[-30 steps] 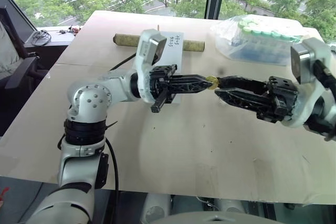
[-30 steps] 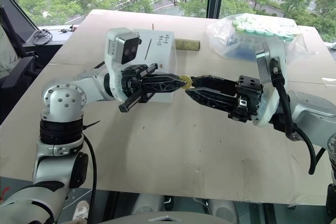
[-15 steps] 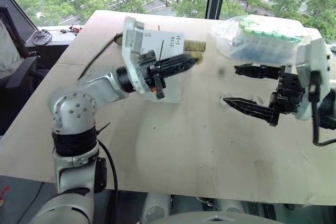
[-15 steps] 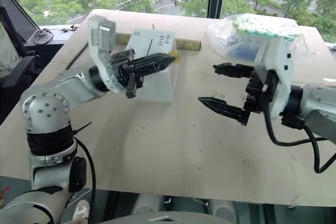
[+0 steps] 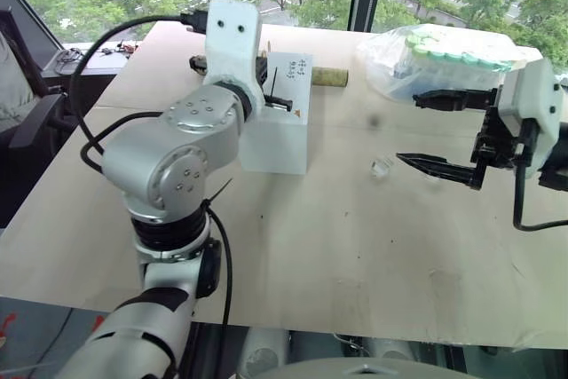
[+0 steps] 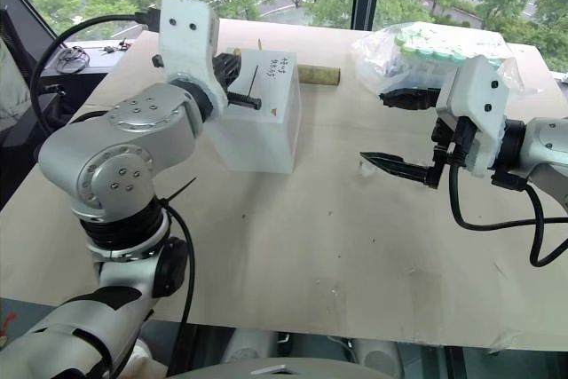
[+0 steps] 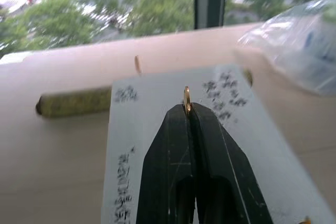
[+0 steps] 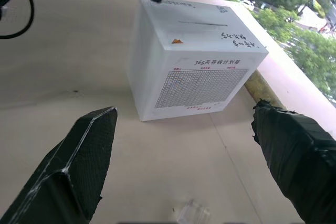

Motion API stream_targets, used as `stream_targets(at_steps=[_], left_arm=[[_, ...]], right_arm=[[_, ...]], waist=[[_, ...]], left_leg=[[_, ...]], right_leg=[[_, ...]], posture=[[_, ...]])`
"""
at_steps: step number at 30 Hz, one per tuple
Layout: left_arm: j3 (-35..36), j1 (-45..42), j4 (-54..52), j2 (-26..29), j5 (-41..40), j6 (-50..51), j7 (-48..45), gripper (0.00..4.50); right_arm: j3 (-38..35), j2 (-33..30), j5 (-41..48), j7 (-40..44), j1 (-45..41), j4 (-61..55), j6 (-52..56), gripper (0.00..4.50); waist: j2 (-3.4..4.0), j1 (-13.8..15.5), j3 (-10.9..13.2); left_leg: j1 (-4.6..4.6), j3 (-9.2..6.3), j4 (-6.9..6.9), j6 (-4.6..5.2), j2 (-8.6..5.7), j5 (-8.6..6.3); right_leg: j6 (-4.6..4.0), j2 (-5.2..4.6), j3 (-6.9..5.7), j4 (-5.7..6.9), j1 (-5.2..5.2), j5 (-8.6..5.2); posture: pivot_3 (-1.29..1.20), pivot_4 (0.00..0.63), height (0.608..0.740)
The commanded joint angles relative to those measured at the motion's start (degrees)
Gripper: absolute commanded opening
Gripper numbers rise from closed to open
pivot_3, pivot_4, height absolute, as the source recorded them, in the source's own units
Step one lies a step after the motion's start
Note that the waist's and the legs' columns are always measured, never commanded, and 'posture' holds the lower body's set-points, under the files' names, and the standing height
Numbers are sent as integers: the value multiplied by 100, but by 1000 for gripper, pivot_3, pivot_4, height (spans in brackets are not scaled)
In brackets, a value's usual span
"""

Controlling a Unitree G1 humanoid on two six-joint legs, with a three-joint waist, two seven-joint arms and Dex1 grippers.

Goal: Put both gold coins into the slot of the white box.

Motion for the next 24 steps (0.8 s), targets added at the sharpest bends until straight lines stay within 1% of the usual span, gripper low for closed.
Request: stream_targets(at_steps=[1, 7, 11, 17, 24], left_arm=[[119, -389, 158, -282, 612, 393, 252, 0], [160, -589, 529, -548, 951, 603, -84, 0], [204, -706, 729, -677, 1073, 631, -270, 0], [282, -782, 899, -919, 1249, 631, -372, 0], [366, -815, 1185, -1196, 1513, 631, -309, 0]], right_arm=[[-538, 78, 176, 162, -264, 175, -116, 4432], [-616, 113, -87, 321, -231, 339, -179, 4432], [-791, 186, 72, 317, -239, 383, -96, 4432], [-1168, 173, 248, 429, -106, 486, -43, 4432], [-1279, 169, 179, 500, -29, 495, -55, 4432]], waist=[[-4, 0, 3], [-5, -6, 3], [-6, -5, 3], [-6, 2, 3], [-6, -3, 3]], left_leg=[[0, 0, 0, 0, 0, 0], [5, 2, 1, 0, 0, 0], [2, 1, 1, 0, 0, 0], [1, 1, 1, 0, -1, 0], [5, 2, 2, 1, -3, 0]], right_leg=[[0, 0, -1, 0, 0, 0], [-2, -1, 0, 3, 1, 1], [-1, -2, 0, 3, 0, 1], [-1, -3, 0, 3, 1, 1], [-1, -4, 1, 6, 1, 1]], posture=[[0, 150, 740], [0, 150, 740], [0, 150, 740], [0, 150, 740], [0, 150, 740]])
